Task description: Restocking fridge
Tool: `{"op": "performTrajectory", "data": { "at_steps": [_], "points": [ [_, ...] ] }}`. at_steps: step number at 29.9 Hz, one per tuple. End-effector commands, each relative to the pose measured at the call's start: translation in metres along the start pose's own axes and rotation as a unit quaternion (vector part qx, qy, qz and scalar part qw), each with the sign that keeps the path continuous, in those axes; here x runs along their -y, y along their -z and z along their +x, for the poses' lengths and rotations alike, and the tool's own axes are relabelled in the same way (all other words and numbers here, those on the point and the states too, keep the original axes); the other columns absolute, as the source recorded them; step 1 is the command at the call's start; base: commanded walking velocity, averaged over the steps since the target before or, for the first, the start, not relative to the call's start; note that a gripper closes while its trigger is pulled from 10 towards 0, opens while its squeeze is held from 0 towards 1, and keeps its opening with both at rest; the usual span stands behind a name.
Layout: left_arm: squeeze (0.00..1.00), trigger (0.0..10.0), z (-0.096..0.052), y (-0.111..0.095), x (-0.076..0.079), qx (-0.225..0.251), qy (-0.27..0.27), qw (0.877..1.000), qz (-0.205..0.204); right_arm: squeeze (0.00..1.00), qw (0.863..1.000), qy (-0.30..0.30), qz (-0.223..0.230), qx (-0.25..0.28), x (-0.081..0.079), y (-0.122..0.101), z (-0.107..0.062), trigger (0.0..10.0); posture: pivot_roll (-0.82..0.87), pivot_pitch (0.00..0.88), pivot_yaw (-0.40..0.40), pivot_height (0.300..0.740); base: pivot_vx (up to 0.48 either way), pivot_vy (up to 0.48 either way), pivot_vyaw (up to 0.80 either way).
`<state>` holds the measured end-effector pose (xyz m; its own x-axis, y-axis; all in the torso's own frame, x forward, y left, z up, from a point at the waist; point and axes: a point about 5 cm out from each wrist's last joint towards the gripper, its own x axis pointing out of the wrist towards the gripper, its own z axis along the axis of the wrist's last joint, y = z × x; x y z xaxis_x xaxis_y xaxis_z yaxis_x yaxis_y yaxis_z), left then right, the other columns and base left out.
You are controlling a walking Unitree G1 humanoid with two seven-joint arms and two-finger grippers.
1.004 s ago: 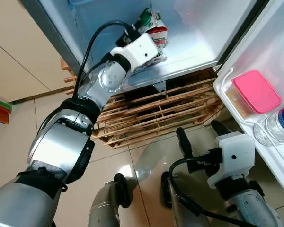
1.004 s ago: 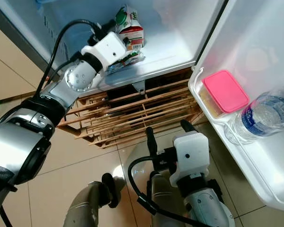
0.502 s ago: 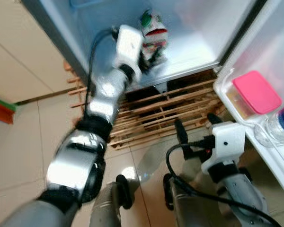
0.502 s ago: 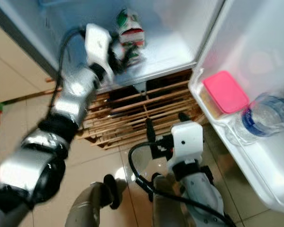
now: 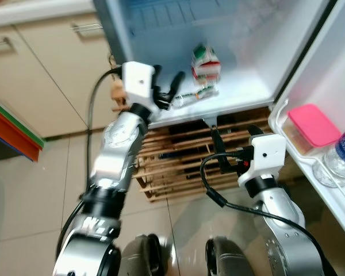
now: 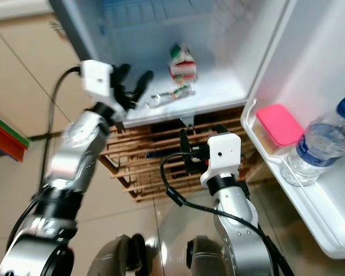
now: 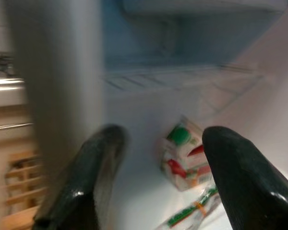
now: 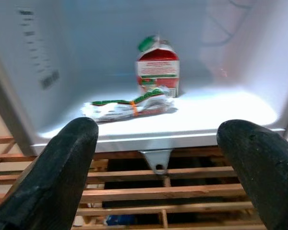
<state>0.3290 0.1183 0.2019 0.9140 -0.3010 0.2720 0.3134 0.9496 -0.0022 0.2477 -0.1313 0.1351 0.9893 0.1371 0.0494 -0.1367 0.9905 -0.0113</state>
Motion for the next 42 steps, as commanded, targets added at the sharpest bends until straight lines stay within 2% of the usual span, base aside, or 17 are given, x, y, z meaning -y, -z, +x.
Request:
{"op": "performTrajectory", "data": {
  "at_steps": [1,2,4,5,8,11,13,14,16,20,21,23,24,26,28,37,42],
  "points": [
    [0.0,10.0,-0.015,0.019,-0.007,-0.043,-0.033,0.998,0.01,0.03,0.999,0.03,0.012,-0.006,0.014,0.005,0.001,10.0,-0.12,0.0,0.003,0.717,0.0,0.0,0.0],
    [0.0,10.0,-0.015,0.019,-0.007,-0.043,-0.033,0.998,0.01,0.03,0.999,0.03,0.012,-0.006,0.014,0.005,0.001,10.0,-0.12,0.0,0.003,0.717,0.0,0.0,0.0],
    [0.0,10.0,-0.036,0.041,-0.01,-0.086,-0.055,0.995,0.006,0.02,0.999,0.045,-0.007,-0.003,0.023,0.007,0.004,10.0,-0.1,0.0,-0.007,0.717,0.0,0.0,0.0],
    [0.0,10.0,-0.036,0.041,-0.01,-0.086,-0.055,0.995,0.006,0.02,0.999,0.045,-0.007,-0.003,0.023,0.007,0.004,10.0,-0.1,0.0,-0.007,0.717,0.0,0.0,0.0],
    [0.0,10.0,-0.055,0.062,-0.017,-0.122,-0.072,0.99,0.001,0.03,0.998,0.058,-0.008,0.001,0.029,0.009,0.009,10.0,-0.09,0.0,-0.006,0.717,0.0,0.0,0.0],
    [0.0,10.0,-0.076,0.083,-0.025,-0.172,-0.1,0.98,0.003,0.02,0.998,0.065,0.004,0.007,0.032,0.01,0.015,10.0,-0.08,0.0,-0.019,0.717,0.0,0.0,0.0],
    [0.0,10.0,-0.084,0.094,-0.024,-0.196,-0.097,0.976,0.0,0.02,0.998,0.061,0.006,0.007,0.033,0.011,0.016,10.0,-0.08,0.0,-0.031,0.717,0.0,0.0,0.0],
    [0.0,10.0,-0.087,0.1,-0.02,-0.206,-0.095,0.974,-0.015,0.02,0.998,0.056,0.003,0.004,0.034,0.011,0.017,10.0,-0.08,0.0,-0.043,0.717,0.0,0.0,0.0],
    [0.0,10.0,-0.089,0.103,-0.017,-0.212,-0.093,0.973,-0.025,0.02,0.999,0.052,0.001,0.002,0.035,0.012,0.017,10.0,-0.08,0.0,-0.045,0.717,0.0,0.0,0.0],
    [0.0,10.0,-0.088,0.103,-0.01,-0.201,-0.086,0.976,-0.004,0.03,0.999,0.053,-0.009,-0.003,0.042,0.016,0.02,10.0,-0.09,0.0,-0.05,0.717,0.0,0.0,0.0],
    [0.0,10.0,-0.085,0.094,-0.006,-0.185,-0.079,0.979,-0.03,0.02,0.998,0.061,-0.01,-0.002,0.046,0.017,0.02,10.0,-0.1,0.0,-0.045,0.717,0.0,0.0,0.0],
    [0.0,10.0,-0.081,0.087,-0.006,-0.172,-0.073,0.981,-0.045,0.02,0.998,0.066,-0.011,-0.005,0.047,0.019,0.019,10.0,-0.1,0.0,-0.036,0.717,0.0,0.0,0.0],
    [0.0,10.0,-0.08,0.084,-0.006,-0.166,-0.069,0.983,-0.042,0.02,0.998,0.068,-0.011,-0.006,0.048,0.02,0.019,10.0,-0.1,0.0,-0.03,0.717,0.0,0.0,0.0],
    [0.0,10.0,-0.074,0.079,-0.006,-0.161,-0.054,0.985,0.01,0.03,0.997,0.071,-0.009,-0.011,0.047,0.024,0.017,10.0,-0.1,0.0,-0.019,0.717,0.0,0.0,0.0],
    [0.0,10.0,-0.069,0.077,-0.007,-0.158,-0.056,0.986,0.025,0.02,0.997,0.07,-0.007,-0.014,0.045,0.027,0.014,10.0,-0.11,0.0,-0.007,0.717,0.0,0.0,0.0],
    [0.0,10.0,-0.065,0.08,-0.004,-0.169,-0.055,0.984,0.018,0.03,0.997,0.075,-0.002,-0.024,0.042,0.037,0.007,10.0,-0.12,0.0,0.012,0.717,-0.258,-0.293,0.0],
    [0.0,10.0,-0.056,0.079,-0.003,-0.159,-0.057,0.985,0.02,0.03,0.997,0.074,-0.007,-0.028,0.044,0.041,0.007,10.0,-0.13,0.0,0.017,0.717,0.0,0.0,0.0]
  ]
}}
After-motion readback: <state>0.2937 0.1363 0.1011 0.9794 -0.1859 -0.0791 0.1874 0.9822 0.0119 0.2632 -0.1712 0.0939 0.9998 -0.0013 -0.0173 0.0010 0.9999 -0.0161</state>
